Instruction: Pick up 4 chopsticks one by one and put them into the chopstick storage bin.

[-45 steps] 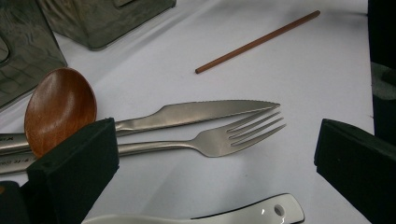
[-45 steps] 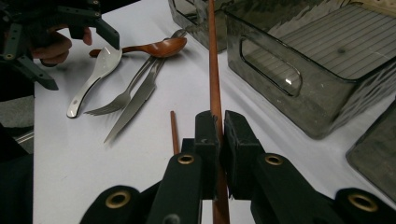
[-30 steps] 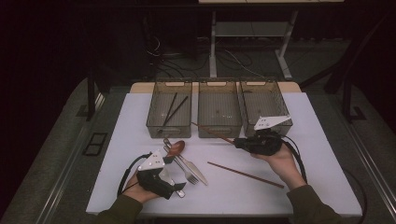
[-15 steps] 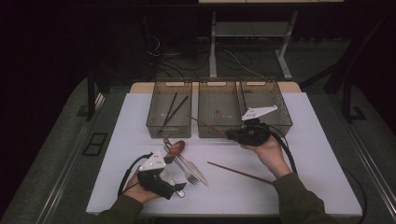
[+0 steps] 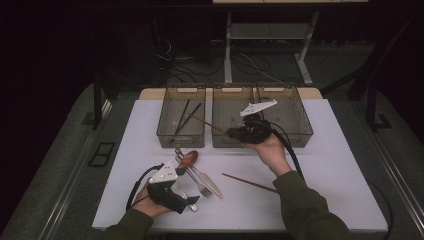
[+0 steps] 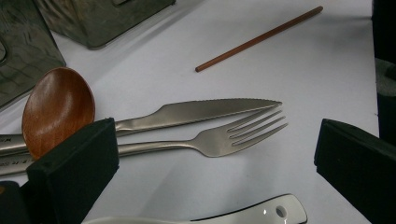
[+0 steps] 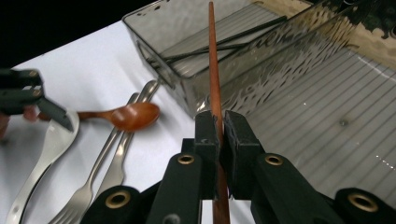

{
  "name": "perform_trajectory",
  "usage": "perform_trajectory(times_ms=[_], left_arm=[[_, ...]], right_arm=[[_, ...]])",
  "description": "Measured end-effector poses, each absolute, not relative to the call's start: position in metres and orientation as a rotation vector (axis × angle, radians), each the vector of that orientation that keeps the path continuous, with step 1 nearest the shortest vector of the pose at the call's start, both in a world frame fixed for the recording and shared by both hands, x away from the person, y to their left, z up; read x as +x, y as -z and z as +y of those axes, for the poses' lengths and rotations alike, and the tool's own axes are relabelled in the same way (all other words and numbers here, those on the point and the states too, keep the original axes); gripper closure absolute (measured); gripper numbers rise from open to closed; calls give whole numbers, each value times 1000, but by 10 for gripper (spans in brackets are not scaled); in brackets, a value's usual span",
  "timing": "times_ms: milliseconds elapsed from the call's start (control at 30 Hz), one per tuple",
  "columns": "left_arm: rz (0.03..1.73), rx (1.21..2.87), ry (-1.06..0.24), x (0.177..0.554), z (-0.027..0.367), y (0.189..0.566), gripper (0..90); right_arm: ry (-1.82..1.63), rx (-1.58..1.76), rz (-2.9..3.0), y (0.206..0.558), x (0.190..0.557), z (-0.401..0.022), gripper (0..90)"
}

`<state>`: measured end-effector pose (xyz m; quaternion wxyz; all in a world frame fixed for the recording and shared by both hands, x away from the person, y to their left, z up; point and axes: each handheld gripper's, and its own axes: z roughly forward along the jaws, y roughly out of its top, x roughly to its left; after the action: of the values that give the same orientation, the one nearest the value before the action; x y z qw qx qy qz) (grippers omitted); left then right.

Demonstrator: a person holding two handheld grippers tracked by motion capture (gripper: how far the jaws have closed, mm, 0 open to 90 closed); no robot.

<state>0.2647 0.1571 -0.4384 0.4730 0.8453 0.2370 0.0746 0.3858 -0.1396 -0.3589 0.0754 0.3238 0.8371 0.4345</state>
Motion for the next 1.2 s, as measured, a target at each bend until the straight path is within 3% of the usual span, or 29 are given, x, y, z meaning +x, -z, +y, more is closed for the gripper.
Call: perform_trajectory(times_ms=[1200], left_arm=[[579, 2058, -182, 265, 158, 438, 0]], right_arm=[[-1158, 1074, 2485, 357, 459, -43, 846]])
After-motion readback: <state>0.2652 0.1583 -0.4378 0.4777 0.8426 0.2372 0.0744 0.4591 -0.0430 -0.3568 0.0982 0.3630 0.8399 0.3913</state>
